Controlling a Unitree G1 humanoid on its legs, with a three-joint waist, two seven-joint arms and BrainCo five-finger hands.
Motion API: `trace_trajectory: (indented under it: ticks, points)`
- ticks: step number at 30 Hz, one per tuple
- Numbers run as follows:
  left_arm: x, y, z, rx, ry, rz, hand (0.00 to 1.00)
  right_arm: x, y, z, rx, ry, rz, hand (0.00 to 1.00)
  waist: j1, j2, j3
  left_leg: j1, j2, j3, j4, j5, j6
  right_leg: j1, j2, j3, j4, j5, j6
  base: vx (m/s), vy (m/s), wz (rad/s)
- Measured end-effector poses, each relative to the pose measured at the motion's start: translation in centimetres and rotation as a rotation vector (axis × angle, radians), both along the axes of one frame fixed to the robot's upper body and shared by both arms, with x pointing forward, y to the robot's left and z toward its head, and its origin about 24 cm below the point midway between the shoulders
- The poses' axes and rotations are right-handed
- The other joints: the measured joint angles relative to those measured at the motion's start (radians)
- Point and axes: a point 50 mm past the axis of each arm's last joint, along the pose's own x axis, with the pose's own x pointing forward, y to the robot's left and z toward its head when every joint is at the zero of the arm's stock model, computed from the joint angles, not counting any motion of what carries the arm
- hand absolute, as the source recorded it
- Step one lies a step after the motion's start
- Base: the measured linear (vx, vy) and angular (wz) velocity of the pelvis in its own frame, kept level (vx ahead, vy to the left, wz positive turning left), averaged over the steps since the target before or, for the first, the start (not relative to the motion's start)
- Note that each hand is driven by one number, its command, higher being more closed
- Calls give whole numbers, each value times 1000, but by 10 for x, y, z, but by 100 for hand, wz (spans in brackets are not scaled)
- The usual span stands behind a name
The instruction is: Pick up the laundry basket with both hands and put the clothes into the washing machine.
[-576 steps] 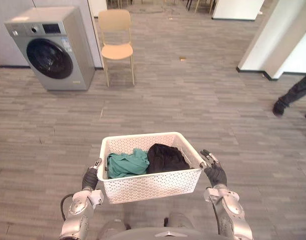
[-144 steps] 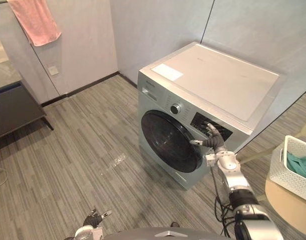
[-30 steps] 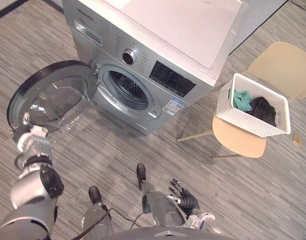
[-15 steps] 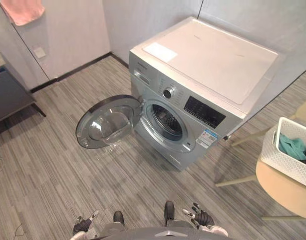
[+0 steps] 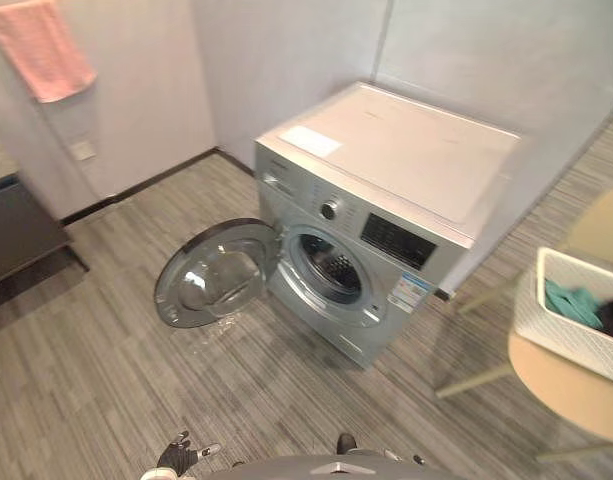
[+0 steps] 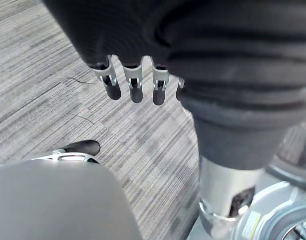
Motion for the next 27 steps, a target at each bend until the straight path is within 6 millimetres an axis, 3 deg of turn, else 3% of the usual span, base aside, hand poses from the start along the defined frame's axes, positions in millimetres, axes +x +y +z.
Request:
trace_trajectory:
  ticks: [2, 3, 4, 5, 6, 7, 8, 9, 10, 11, 12, 14, 16, 17, 18, 20, 21, 22, 23, 24, 25, 27]
  points:
    - [-1, 3, 0, 13, 13, -33, 0, 10, 1, 2, 1, -29, 8, 0, -4, -11, 10, -26, 3, 91, 27, -33, 10, -49, 15, 97, -35, 41, 25, -82, -8, -154]
    - [3, 4, 1, 17, 7, -36, 0, 16, 4, 2, 9, -48, -1, 0, -8, 6, 25, -35, 28, 153, 55, -34, 15, -66, 19, 109, -63, 20, 34, -62, -54, -111]
    - [4, 3, 1, 15, 6, -34, 0, 17, 3, 3, 7, -53, -6, 0, -14, 13, 29, -45, 52, 179, 75, -37, 15, -87, 28, 81, -35, -19, 1, -15, -84, -121]
    - [9, 1, 1, 10, -4, -38, 0, 20, -1, 5, -5, -64, -5, 0, -25, 24, 43, -45, 103, 216, 108, -42, 7, -126, 33, -29, 93, -56, -80, 62, -66, -93]
    - [10, 1, 1, 10, -5, -37, 0, 18, -1, 4, -4, -64, -18, 0, -28, 36, 51, -28, 131, 241, 113, -38, -1, -135, 8, -139, 181, -82, -115, 89, -63, -115]
    - [8, 4, 2, 18, -1, -34, 0, 9, 0, 3, -6, -41, -38, 0, -24, 15, 44, 0, 144, 282, 121, -40, -6, -123, -48, -270, 253, -81, -147, 117, -97, -106]
    - [7, 10, 2, 33, 2, -33, 0, 5, 2, 2, -8, -23, -25, 0, -18, -8, 33, 14, 142, 307, 141, -51, -23, -109, -82, -316, 264, -79, -139, 90, -190, -134]
    - [14, 10, 4, 35, -11, -28, 0, 7, 2, 1, -12, -12, -9, 0, -8, -27, 28, 13, 156, 341, 156, -56, -29, -109, -62, -363, 248, -97, -134, 39, -225, -107]
    - [19, 10, 4, 33, -22, -19, 0, 9, 3, 1, -13, -12, -1, 0, -4, -17, 27, 9, 167, 351, 154, -54, -26, -107, -42, -364, 207, -89, -130, -28, -247, -93]
    - [31, 0, 5, 5, -55, -12, 0, 16, -1, 2, -19, -18, -6, 0, -4, 20, 32, -3, 198, 358, 144, -47, -35, -83, -5, -401, 114, -109, -122, -37, -195, -44]
    - [41, -11, 6, -26, -90, -5, 0, 9, -9, 2, -26, 2, -49, 0, -5, 40, 34, -5, 209, 368, 134, -29, -40, -78, -25, -503, 123, -138, -100, -30, -187, -44]
    - [52, -20, 9, -62, -126, 21, 0, 4, -9, 0, -25, 33, -43, 0, -5, 44, 37, 1, 252, 384, 156, -38, -61, -78, 1, -527, 142, -116, -112, -35, -183, -34]
    - [52, -17, 9, -69, -132, 67, 0, 7, -7, 0, -30, 30, -16, 0, -10, 58, 38, -1, 323, 406, 210, -56, -64, -78, 52, -529, 160, -147, -141, -6, -249, -34]
    - [53, -13, 10, -73, -140, 110, 0, 7, -6, 0, -31, 31, -9, 0, -11, 40, 29, 7, 370, 403, 276, -68, -39, -70, 85, -523, 161, -164, -162, 44, -237, -48]
    - [52, -10, 10, -76, -146, 146, 0, 6, -6, 0, -29, 36, -5, 0, -3, 51, 42, -5, 434, 394, 393, -55, 4, -44, 117, -502, 147, -172, -178, 74, -370, -59]
    - [50, -10, 9, -85, -144, 174, 0, 8, -9, 1, -41, 31, 13, 0, -3, 38, 48, -53, 505, 326, 571, -21, 112, 1, 151, -467, 120, -177, -198, 48, -223, -61]
    - [46, -15, 8, -98, -135, 183, 0, 16, -14, 3, -56, 15, 25, 0, 7, 48, 60, -109, 503, 209, 725, -52, 106, 25, 167, -430, 108, -178, -200, 27, -141, -93]
    - [45, -22, 7, -117, -134, 188, 0, 23, -22, 7, -77, -2, 28, 0, 20, 49, 65, -167, 422, 90, 807, -105, 52, 34, 177, -382, 81, -175, -195, 50, -151, -104]
    - [45, -25, 7, -122, -139, 190, 0, 26, -25, 8, -83, -11, 25, 0, 26, 55, 67, -191, 369, 43, 826, -131, 23, 40, 180, -355, 66, -173, -194, 92, -78, -111]
    - [44, -27, 6, -129, -138, 192, 0, 35, -29, 11, -94, -31, 32, 0, 36, 67, 72, -228, 272, -17, 833, -178, -7, 61, 191, -314, 30, -170, -190, 126, -40, -104]
    - [39, -25, 5, -129, -132, 209, 0, 40, -29, 12, -95, -43, 37, 0, 45, 75, 75, -256, 195, -42, 794, -209, -6, 82, 202, -284, 0, -161, -177, 124, -36, -97]
    - [38, -20, 6, -116, -143, 230, 0, 42, -24, 11, -83, -45, 45, 0, 69, 82, 78, -279, 101, -58, 633, -219, -4, 110, 213, -270, -29, -155, -168, 129, -23, -77]
